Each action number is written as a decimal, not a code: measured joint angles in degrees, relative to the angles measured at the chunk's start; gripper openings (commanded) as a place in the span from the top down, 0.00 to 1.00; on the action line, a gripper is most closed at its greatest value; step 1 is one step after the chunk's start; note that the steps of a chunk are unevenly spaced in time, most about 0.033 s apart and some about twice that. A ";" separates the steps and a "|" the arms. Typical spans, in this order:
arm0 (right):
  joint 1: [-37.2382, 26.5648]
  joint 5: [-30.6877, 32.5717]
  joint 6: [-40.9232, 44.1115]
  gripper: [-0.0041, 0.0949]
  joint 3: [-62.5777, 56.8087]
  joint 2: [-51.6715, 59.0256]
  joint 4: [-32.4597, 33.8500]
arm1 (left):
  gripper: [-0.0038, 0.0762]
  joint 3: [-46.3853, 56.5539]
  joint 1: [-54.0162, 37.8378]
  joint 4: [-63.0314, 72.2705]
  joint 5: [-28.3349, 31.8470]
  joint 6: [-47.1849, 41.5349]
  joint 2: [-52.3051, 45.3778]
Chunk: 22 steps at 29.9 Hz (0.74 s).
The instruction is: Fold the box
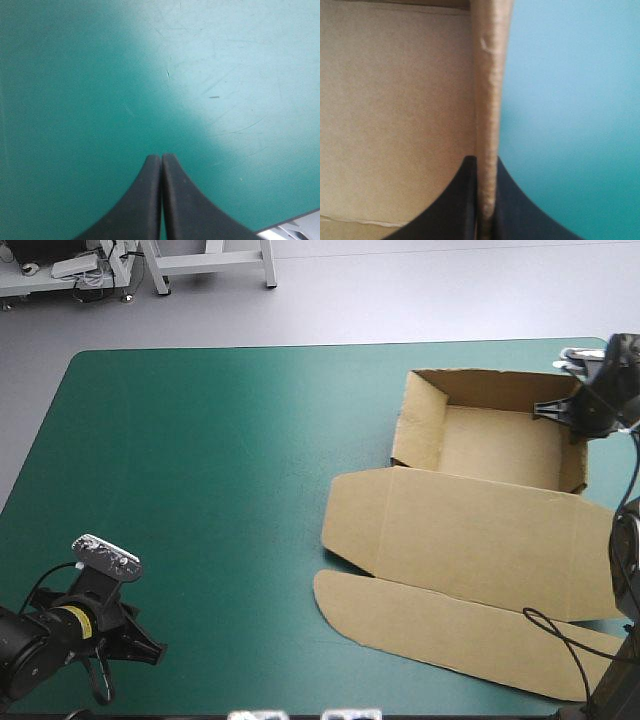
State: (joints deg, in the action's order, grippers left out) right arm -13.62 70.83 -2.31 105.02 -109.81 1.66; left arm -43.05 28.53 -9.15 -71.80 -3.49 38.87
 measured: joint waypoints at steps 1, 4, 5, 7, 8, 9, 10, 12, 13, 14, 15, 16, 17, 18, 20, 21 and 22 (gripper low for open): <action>-2.25 0.00 0.00 0.98 0.00 0.00 -0.16 | 0.96 0.00 0.00 0.04 0.00 0.00 0.00; -8.24 0.00 -0.05 0.98 0.00 -0.18 -2.79 | 0.96 0.00 0.00 0.11 0.00 0.00 0.00; -10.20 -0.06 -0.28 0.98 0.00 -0.29 -4.11 | 0.96 0.00 0.00 0.11 0.00 0.00 0.00; -13.26 -0.25 -1.09 0.98 0.00 -0.30 -6.34 | 0.96 0.00 0.00 0.11 0.00 -0.05 0.00; -14.43 -0.43 -1.38 0.98 0.00 -0.30 -7.13 | 0.96 0.00 0.00 0.11 0.00 -0.05 0.00; -15.92 -0.67 -1.81 0.98 0.00 -0.30 -8.20 | 0.96 0.00 0.00 0.11 0.00 -0.05 0.00; -16.94 -0.84 -2.04 0.98 0.00 -0.30 -8.98 | 0.96 0.00 0.00 0.11 0.00 -0.05 0.00; -18.40 -1.17 -2.60 0.97 0.00 -0.30 -9.86 | 0.96 0.00 0.00 0.11 0.02 -0.05 0.00; -18.66 -1.32 -2.74 0.97 0.00 -0.30 -10.05 | 0.96 0.00 0.00 0.11 0.02 -0.05 0.00; -19.07 -1.45 -2.79 0.96 0.00 -0.30 -10.18 | 0.96 0.00 0.00 0.11 0.02 -0.05 0.00; -19.18 -1.50 -2.91 0.94 0.00 -0.30 -10.17 | 0.96 0.00 0.00 0.11 0.02 -0.05 0.00; -19.23 -1.53 -3.58 0.89 0.00 -0.30 -10.36 | 0.96 0.00 0.00 0.11 0.02 -0.05 0.00; -19.34 -1.53 -4.75 0.83 0.00 -0.34 -10.92 | 0.96 0.00 0.00 0.11 0.02 -0.05 0.00; -19.34 -1.53 -6.13 0.77 0.00 -0.34 -11.81 | 0.96 0.00 0.00 0.11 0.02 -0.05 0.00; -19.43 -1.37 -8.17 0.57 0.00 -0.34 -13.22 | 0.96 0.00 0.00 0.11 0.02 -0.05 0.00; -19.40 -1.32 -8.83 0.47 0.00 -0.34 -13.86 | 0.96 0.00 0.00 0.11 0.02 -0.05 0.00; -19.40 -1.32 -9.19 0.38 0.00 -0.34 -14.34 | 0.96 0.00 0.00 0.11 0.02 -0.05 0.00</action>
State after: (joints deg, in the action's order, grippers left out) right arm -33.01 69.51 -11.49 105.02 -110.15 -12.68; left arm -43.05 28.53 -9.04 -71.78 -3.54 38.87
